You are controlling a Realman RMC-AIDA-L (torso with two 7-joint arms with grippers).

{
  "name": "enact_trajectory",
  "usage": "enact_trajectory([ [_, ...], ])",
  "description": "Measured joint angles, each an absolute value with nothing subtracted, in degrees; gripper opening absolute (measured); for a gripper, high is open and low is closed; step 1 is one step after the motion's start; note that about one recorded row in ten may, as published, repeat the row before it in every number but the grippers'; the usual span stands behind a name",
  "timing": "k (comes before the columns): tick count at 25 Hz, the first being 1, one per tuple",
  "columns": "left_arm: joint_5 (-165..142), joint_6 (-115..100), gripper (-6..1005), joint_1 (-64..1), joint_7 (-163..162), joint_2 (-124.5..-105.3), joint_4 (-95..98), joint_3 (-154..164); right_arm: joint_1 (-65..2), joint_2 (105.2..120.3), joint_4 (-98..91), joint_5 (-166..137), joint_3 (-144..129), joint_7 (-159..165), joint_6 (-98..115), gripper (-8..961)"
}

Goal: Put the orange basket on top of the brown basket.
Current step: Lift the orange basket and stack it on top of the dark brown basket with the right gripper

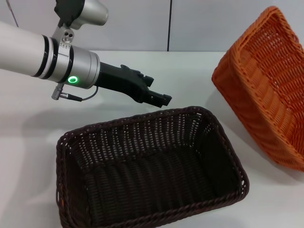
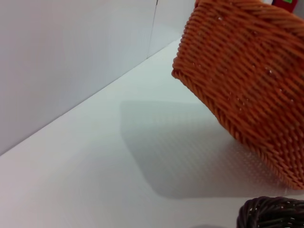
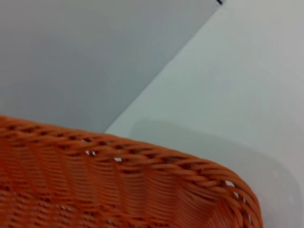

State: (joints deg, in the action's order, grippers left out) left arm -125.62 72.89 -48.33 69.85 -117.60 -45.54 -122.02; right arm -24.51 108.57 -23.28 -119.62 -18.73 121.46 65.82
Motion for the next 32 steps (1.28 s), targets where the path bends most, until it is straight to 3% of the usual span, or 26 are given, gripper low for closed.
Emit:
enact_trajectory([
  [2, -125.6, 72.9, 844, -48.3, 69.9, -117.60, -45.5, -122.0, -24.2, 108.66, -23.4, -118.2, -18.7, 120.8, 65.9, 395],
  [5, -125.5, 71.9, 844, -48.5, 70.2, -117.59, -44.7, -122.0, -23.8, 108.71, -23.7, -115.8, -18.7, 119.4, 66.5, 253],
  [10, -125.4, 71.3, 844, -48.2, 70.3, -117.59, -44.6, -122.0, -23.4, 109.10, -24.6, -114.4, -18.1, 118.1, 66.9, 181],
  [18, -124.3, 65.9, 844, -46.9, 70.0, -117.74, -45.4, -123.2, -20.8, 109.66, -27.3, -109.7, -17.2, 116.3, 69.7, 169],
  [23, -112.8, 52.0, 844, -41.8, 74.0, -117.74, -47.3, -126.4, -19.7, 110.07, -31.8, -107.1, -16.9, 116.5, 75.1, 164],
  [32, -102.1, 47.9, 844, -37.4, 81.6, -117.53, -47.0, -133.0, -22.1, 110.25, -41.0, -104.9, -16.7, 123.7, 86.0, 164],
])
